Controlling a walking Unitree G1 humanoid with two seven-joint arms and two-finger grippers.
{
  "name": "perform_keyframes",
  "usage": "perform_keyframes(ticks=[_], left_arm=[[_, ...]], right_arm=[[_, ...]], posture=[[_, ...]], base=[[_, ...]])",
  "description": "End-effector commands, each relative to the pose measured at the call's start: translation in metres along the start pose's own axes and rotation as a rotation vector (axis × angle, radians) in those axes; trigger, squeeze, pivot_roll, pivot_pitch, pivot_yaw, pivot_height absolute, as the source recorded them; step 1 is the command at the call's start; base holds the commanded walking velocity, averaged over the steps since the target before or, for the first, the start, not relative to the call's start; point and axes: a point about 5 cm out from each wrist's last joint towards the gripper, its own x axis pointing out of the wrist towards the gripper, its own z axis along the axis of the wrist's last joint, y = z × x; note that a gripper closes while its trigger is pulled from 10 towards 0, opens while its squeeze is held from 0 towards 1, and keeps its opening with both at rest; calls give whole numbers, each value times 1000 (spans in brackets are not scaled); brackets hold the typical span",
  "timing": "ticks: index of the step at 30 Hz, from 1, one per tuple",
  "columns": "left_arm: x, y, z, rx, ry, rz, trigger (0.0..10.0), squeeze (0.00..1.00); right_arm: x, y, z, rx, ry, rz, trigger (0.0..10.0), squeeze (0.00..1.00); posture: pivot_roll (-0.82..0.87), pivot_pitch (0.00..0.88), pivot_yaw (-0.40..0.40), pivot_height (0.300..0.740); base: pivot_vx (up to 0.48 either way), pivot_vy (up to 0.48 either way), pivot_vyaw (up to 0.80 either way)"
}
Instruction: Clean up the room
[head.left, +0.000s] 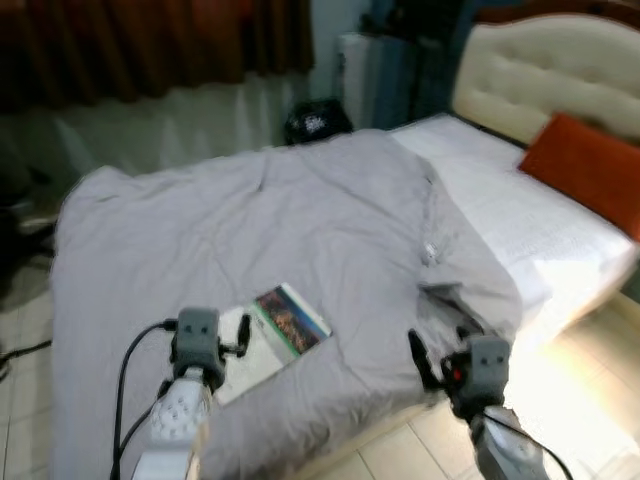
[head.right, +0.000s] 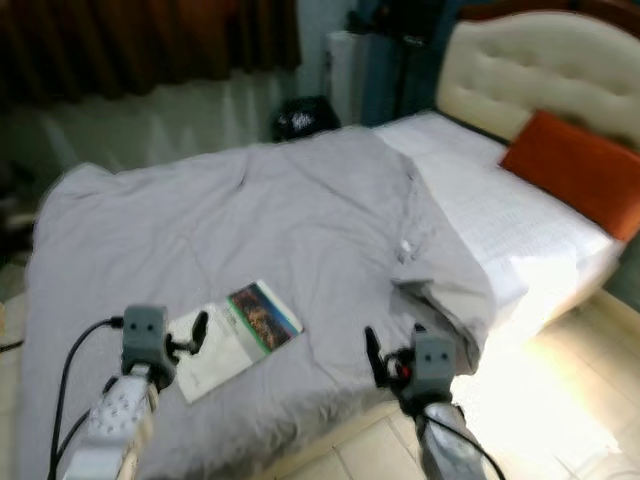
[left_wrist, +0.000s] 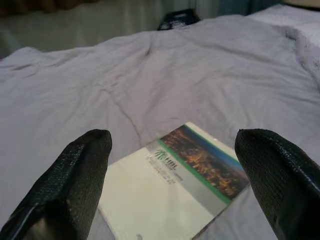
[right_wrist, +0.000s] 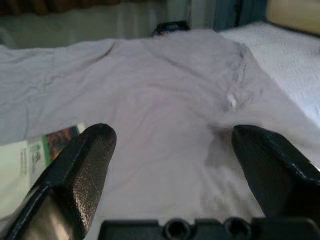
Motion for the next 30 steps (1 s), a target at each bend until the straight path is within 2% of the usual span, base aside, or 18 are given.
perform_keyframes(ticks=[1, 4, 8, 10, 16, 20, 28, 30], left_arm=[[-1, 3, 4, 25, -19, -1, 10000, 0], [-1, -2, 6, 50, -32, -27, 10000, 0], [-1, -4, 8, 42, -51, -67, 10000, 0], [0, -2, 8, 68, -44, -62, 10000, 0], [2, -1, 7, 17, -40, -72, 10000, 0], [5, -3, 8, 19, -40, -65, 10000, 0], [8, -3, 9, 21, -40, -62, 10000, 0], [9, -1, 10, 24, -39, -56, 10000, 0]], right_arm=[[4, 9, 3, 13, -14, 30, 10000, 0], [5, 11, 2, 12, -9, 37, 10000, 0], [5, 13, 1, 15, -7, 28, 10000, 0], [5, 14, 1, 11, -6, 28, 10000, 0], [4, 15, -1, 11, -4, 27, 10000, 0], [5, 15, -2, 2, -1, 29, 10000, 0], [6, 16, -1, 5, -3, 35, 10000, 0], [6, 16, -1, 9, 0, 37, 10000, 0]], posture=[[-15, 0, -13, 740], [-12, 0, -13, 740], [-12, 0, -8, 740], [-13, 0, -4, 740], [-16, 0, 0, 740], [-17, 0, 0, 740], [-14, 0, -3, 740], [-12, 0, -7, 740]], base=[[315, 0, 681], [210, 0, 681], [0, 0, 678], [277, -390, 0], [301, -369, 0], [0, 0, 0], [0, 0, 658], [0, 0, 0]])
